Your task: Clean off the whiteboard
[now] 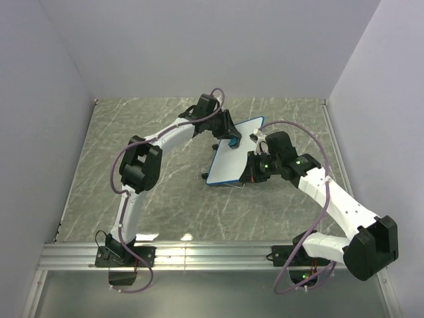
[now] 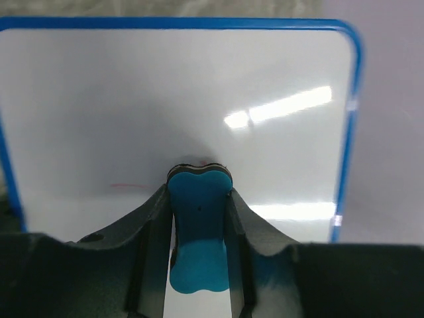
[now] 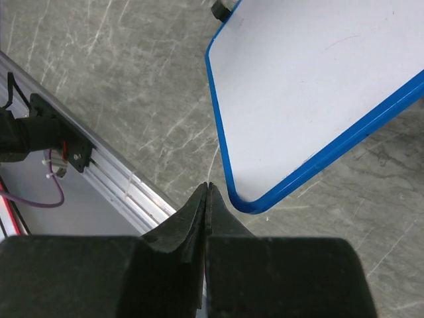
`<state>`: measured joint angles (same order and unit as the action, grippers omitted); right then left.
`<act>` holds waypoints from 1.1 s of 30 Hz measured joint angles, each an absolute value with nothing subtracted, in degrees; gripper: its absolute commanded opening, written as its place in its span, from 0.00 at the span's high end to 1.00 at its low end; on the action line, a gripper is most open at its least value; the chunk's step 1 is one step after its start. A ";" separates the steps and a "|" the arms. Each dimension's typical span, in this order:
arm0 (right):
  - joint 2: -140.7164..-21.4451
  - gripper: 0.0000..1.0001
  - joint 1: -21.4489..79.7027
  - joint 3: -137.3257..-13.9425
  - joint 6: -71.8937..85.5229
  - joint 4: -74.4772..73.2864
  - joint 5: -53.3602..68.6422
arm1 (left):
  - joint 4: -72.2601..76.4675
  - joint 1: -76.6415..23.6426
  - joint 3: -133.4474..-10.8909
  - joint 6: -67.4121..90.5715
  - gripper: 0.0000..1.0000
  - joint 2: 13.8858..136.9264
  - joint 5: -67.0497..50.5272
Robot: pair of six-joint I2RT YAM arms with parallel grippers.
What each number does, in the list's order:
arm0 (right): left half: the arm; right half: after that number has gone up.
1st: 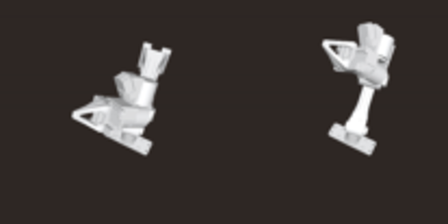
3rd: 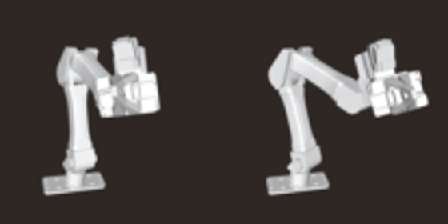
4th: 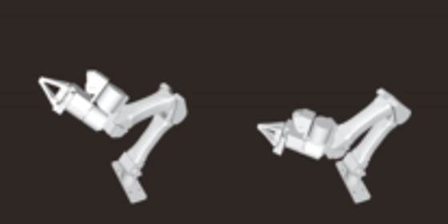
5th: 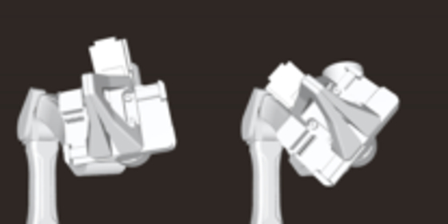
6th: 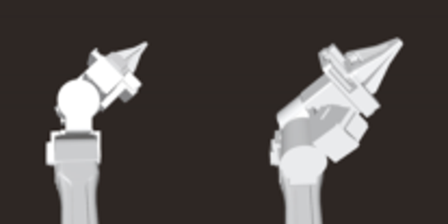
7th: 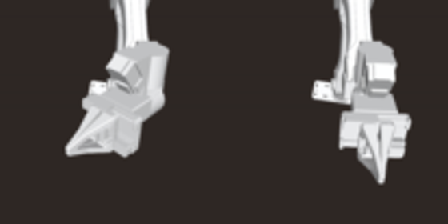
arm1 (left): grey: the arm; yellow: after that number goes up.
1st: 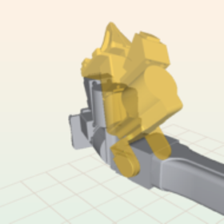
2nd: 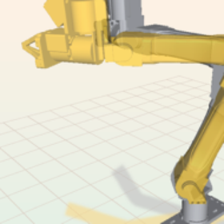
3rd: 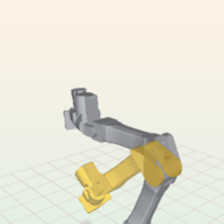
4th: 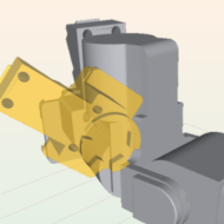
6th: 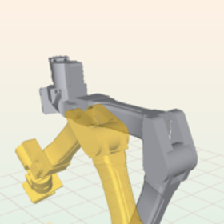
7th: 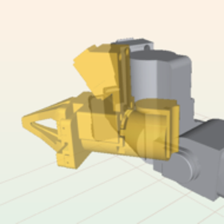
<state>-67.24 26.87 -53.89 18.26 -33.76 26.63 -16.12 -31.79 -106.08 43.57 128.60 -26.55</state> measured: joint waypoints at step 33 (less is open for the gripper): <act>-67.57 1.00 26.87 -52.90 18.09 -33.85 26.39 | -23.73 -31.66 -119.50 39.48 1.00 138.37 -25.41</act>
